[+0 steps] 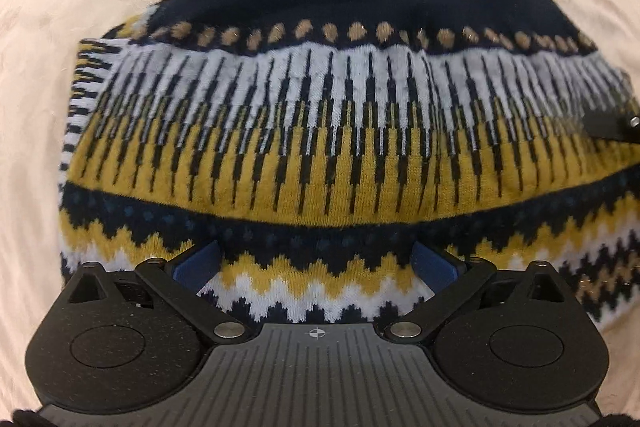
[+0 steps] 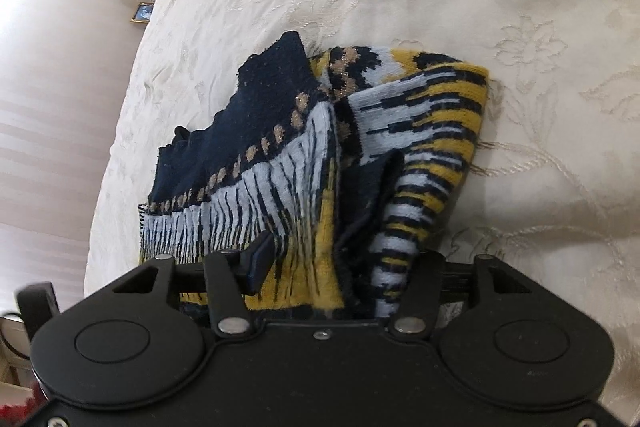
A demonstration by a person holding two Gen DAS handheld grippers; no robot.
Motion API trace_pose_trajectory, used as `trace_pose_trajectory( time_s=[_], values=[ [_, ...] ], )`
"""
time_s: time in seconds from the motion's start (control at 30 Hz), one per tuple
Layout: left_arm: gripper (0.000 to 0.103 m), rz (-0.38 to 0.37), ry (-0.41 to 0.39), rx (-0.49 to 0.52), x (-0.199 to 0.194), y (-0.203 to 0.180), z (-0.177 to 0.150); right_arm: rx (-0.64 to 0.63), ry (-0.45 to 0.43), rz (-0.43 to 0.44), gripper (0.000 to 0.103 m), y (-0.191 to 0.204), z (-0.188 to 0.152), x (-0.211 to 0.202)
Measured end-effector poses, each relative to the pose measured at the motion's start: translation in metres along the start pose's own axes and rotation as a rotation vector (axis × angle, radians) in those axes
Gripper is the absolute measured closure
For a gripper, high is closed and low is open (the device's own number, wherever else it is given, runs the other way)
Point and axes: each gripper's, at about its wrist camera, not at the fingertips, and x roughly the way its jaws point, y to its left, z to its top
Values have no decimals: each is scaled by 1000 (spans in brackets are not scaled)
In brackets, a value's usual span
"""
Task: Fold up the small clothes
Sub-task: 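Press and smooth the folded sweater with both open grippers, then grasp one side edge with the right gripper, fold it inward, release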
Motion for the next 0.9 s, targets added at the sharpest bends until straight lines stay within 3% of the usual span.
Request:
trace_pose_trajectory(
  time_s=[0.07,0.13,0.17,0.2,0.53,0.9],
  values=[
    [0,-11,11,-19,3,2,1,-4,-2,-12,40,4,-1,0],
    [1,-32,6,-32,2,11,2,-48,-7,-45,46,13,-1,-1],
    [1,-47,-6,-37,-3,17,2,-68,-6,-65,61,18,-1,-1],
    [1,-59,-21,-41,-8,25,5,-77,-7,-71,65,21,-1,-2],
    [2,-105,-148,-107,-67,114,-30,-145,-49,-104,69,93,-3,-25],
    [2,-131,-128,-174,-84,174,-52,-241,-15,-131,70,198,-14,18]
  ],
)
